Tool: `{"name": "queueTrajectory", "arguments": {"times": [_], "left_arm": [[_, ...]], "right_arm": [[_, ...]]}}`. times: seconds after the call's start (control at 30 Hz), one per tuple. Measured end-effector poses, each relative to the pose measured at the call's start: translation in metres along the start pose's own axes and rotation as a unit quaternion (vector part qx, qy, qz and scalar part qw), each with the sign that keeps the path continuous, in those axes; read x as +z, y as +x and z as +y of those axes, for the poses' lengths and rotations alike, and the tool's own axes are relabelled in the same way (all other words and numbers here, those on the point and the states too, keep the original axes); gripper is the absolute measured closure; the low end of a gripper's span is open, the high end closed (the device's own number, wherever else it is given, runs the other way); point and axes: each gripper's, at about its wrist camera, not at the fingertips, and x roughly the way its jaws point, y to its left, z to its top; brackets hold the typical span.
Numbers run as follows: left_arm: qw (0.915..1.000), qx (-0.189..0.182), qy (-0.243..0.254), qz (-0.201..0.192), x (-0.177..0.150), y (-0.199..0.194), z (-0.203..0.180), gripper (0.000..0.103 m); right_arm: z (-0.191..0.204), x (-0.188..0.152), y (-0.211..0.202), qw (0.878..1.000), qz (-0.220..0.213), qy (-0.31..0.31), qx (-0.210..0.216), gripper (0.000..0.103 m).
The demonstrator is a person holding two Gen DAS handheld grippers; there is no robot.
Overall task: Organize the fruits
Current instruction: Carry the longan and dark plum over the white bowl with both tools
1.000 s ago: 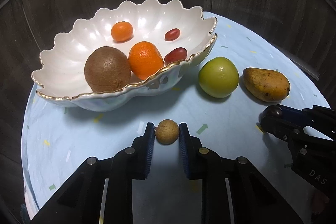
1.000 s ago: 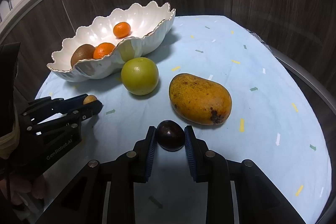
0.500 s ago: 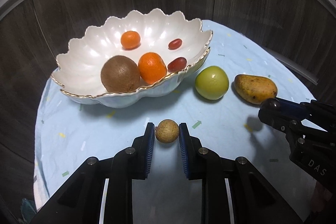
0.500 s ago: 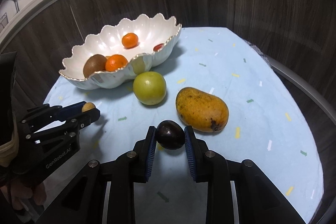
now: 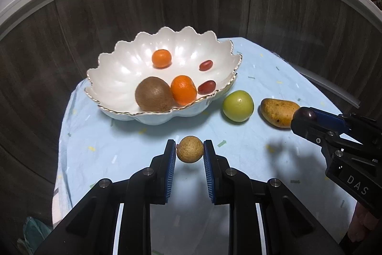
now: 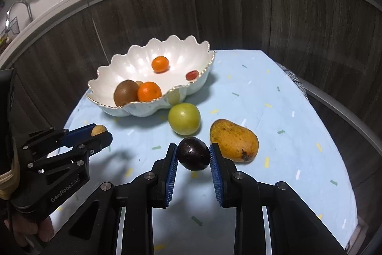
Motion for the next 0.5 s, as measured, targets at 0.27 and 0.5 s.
{"name": "queueTrajectory", "arguments": {"times": [0.27, 0.5], "left_arm": [[0.9998, 0.013, -0.012, -0.010, 0.008, -0.014, 0.005, 0.079], [0.9992, 0.027, -0.025, -0.019, 0.019, -0.024, 0.011, 0.079]], "right_arm": [[0.005, 0.012, -0.009, 1.000, -0.017, -0.007, 0.005, 0.075], [0.008, 0.027, -0.014, 0.999, -0.027, -0.012, 0.010, 0.075]]}}
